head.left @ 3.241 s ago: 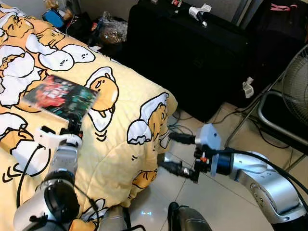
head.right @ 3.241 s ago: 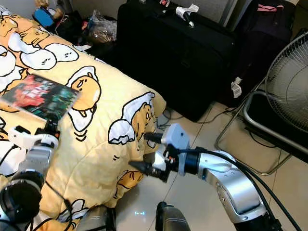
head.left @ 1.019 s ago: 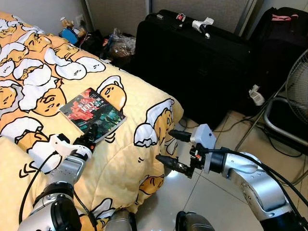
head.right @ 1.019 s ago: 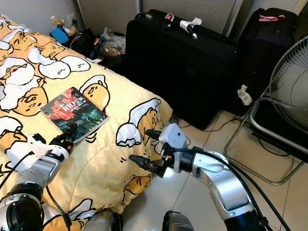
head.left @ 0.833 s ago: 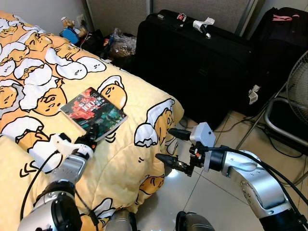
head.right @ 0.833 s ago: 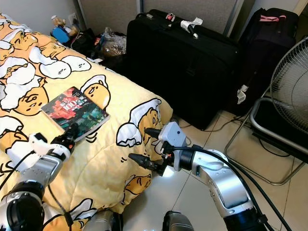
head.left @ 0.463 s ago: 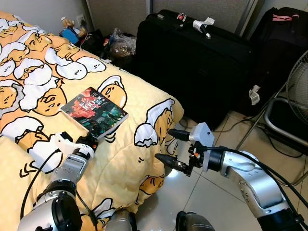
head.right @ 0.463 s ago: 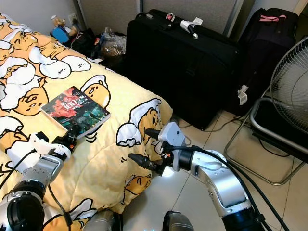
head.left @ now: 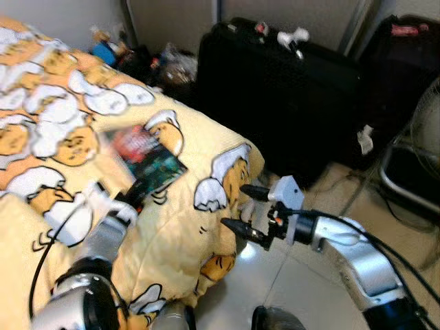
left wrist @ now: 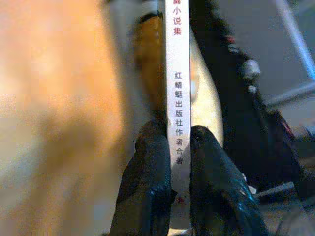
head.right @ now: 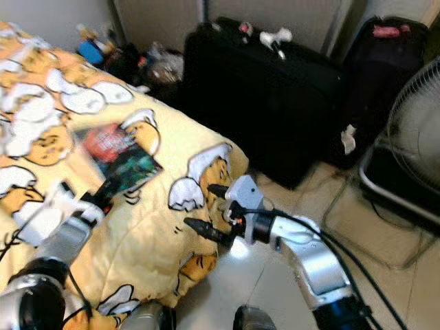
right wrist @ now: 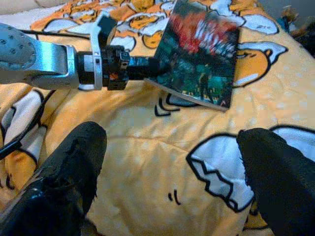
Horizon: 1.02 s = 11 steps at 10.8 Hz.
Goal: Clean up the room
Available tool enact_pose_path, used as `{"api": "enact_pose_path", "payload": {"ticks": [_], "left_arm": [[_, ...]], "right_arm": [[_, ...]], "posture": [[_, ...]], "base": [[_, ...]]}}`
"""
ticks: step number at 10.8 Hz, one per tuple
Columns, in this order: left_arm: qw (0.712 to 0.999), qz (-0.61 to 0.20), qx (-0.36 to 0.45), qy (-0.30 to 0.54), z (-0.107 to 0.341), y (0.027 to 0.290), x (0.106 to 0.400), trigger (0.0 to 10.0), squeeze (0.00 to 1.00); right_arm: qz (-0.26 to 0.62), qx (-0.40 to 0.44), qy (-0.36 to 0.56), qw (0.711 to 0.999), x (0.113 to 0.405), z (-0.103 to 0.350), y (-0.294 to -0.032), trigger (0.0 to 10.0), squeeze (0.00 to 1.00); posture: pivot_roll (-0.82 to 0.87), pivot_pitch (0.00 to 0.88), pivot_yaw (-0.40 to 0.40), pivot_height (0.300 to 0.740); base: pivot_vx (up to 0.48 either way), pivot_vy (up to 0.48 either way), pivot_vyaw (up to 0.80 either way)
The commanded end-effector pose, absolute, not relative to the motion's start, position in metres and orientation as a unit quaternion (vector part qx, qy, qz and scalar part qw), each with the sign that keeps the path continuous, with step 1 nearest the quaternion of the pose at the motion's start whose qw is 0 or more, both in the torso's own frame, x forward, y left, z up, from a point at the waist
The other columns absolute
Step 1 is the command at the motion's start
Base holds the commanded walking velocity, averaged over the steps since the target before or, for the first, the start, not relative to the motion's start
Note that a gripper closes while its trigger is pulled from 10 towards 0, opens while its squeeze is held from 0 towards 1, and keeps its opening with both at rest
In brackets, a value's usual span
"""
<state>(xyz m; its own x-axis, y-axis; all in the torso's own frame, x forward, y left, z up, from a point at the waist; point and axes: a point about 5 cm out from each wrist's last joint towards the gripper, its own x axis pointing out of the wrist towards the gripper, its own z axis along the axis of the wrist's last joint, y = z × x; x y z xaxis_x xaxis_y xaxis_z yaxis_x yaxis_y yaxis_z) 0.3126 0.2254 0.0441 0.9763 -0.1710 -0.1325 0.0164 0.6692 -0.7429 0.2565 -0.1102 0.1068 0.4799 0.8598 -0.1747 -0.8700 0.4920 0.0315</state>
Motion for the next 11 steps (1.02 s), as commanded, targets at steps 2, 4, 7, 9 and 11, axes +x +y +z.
{"api": "enact_pose_path", "payload": {"ticks": [2, 4, 7, 9, 11], "left_arm": [[0.932, -0.077, -0.353, 0.004, 0.084, 0.233, 0.320, 0.0, 0.00], [0.956, -0.047, -0.287, -0.048, 0.108, 0.229, 0.316, 0.0, 0.00], [0.966, -0.078, -0.242, -0.056, 0.132, 0.202, 0.304, 0.0, 0.00], [0.971, -0.077, -0.220, -0.055, 0.141, 0.195, 0.299, 0.0, 0.00], [0.973, -0.067, -0.217, -0.049, 0.143, 0.194, 0.295, 0.0, 0.00]], "right_arm": [[0.468, -0.007, 0.067, 0.881, 0.260, 0.109, -0.114, 10.0, 0.00], [0.405, 0.022, 0.069, 0.911, 0.266, 0.104, -0.120, 10.0, 0.00], [0.314, 0.083, 0.067, 0.943, 0.270, 0.097, -0.130, 10.0, 0.00], [0.289, 0.102, 0.070, 0.949, 0.269, 0.090, -0.133, 10.0, 0.00], [0.278, 0.106, 0.069, 0.952, 0.271, 0.089, -0.133, 10.0, 0.00]], "posture": [[-0.03, 0.000, 0.070, 0.740], [0.00, 0.000, 0.052, 0.740], [0.02, 0.000, 0.033, 0.740], [0.04, 0.000, 0.013, 0.740], [0.04, 0.000, 0.003, 0.740]], "base": [[0.000, 0.000, 0.00], [0.000, 0.000, 0.00], [0.000, 0.000, 0.00], [0.000, 0.000, 0.00], [0.000, 0.000, 0.00]]}}
